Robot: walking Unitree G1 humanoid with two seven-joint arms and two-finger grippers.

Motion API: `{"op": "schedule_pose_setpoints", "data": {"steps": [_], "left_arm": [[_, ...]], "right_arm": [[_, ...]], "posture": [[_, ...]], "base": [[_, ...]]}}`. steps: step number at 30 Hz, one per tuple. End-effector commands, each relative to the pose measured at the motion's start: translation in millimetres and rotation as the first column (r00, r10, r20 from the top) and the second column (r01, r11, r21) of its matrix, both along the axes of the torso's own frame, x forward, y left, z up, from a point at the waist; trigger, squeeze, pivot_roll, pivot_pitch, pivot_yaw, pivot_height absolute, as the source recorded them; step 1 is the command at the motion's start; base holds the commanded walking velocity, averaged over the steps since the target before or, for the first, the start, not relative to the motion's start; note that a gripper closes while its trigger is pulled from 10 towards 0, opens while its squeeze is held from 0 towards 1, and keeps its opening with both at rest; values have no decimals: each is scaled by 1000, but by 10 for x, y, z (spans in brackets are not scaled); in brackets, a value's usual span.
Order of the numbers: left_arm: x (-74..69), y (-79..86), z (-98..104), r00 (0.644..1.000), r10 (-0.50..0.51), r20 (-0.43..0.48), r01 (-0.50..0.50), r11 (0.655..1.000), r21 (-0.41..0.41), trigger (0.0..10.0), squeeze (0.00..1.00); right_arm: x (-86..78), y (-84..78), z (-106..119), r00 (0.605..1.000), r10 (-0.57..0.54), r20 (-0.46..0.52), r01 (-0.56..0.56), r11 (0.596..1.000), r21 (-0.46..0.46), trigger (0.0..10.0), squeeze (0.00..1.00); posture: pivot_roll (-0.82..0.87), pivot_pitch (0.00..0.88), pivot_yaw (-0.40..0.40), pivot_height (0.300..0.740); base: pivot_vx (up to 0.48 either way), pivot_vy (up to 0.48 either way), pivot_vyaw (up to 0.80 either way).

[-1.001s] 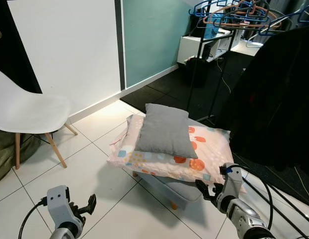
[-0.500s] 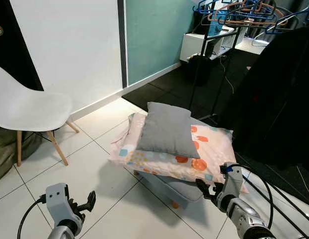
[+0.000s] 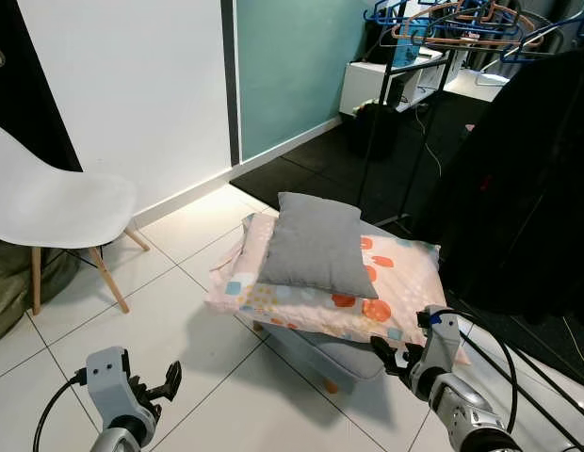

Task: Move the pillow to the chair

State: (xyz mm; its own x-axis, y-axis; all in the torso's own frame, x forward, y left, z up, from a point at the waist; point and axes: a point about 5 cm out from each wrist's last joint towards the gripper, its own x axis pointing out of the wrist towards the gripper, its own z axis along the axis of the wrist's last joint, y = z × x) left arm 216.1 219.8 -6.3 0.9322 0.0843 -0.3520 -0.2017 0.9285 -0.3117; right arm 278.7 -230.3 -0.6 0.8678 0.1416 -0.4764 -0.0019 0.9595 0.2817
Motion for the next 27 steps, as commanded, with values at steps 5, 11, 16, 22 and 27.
{"op": "schedule_pose_setpoints", "data": {"steps": [5, 11, 16, 22, 27], "left_arm": [[-26, 16, -41, 1000, 2, -15, -2, 1000, -6, 10000, 0], [-26, 18, -51, 1000, 1, -17, -1, 1000, -7, 10000, 0], [-26, 20, -63, 1000, -1, -19, 0, 1000, -8, 10000, 0], [-28, 21, -74, 1000, -2, -22, 2, 1000, -9, 10000, 0], [-26, 20, -80, 1000, -4, -22, 4, 1000, -10, 10000, 0]], "right_arm": [[-5, -6, 2, 1000, -3, -2, 3, 1000, -1, 10000, 0], [-5, -7, 2, 1000, -4, -2, 4, 1000, -1, 10000, 0], [-6, -8, 1, 1000, -3, -3, 3, 1000, -2, 10000, 0], [-9, -6, -2, 1000, -1, -5, 1, 1000, -3, 10000, 0], [-10, -7, -2, 1000, -1, -5, 1, 1000, -3, 10000, 0]], "posture": [[-62, 38, -56, 740], [-62, 37, -58, 740], [-61, 33, -58, 740], [-60, 30, -58, 740], [-62, 29, -57, 740]], "base": [[0, 0, 0], [0, 0, 0], [0, 0, 0], [0, 0, 0], [0, 0, 0]]}}
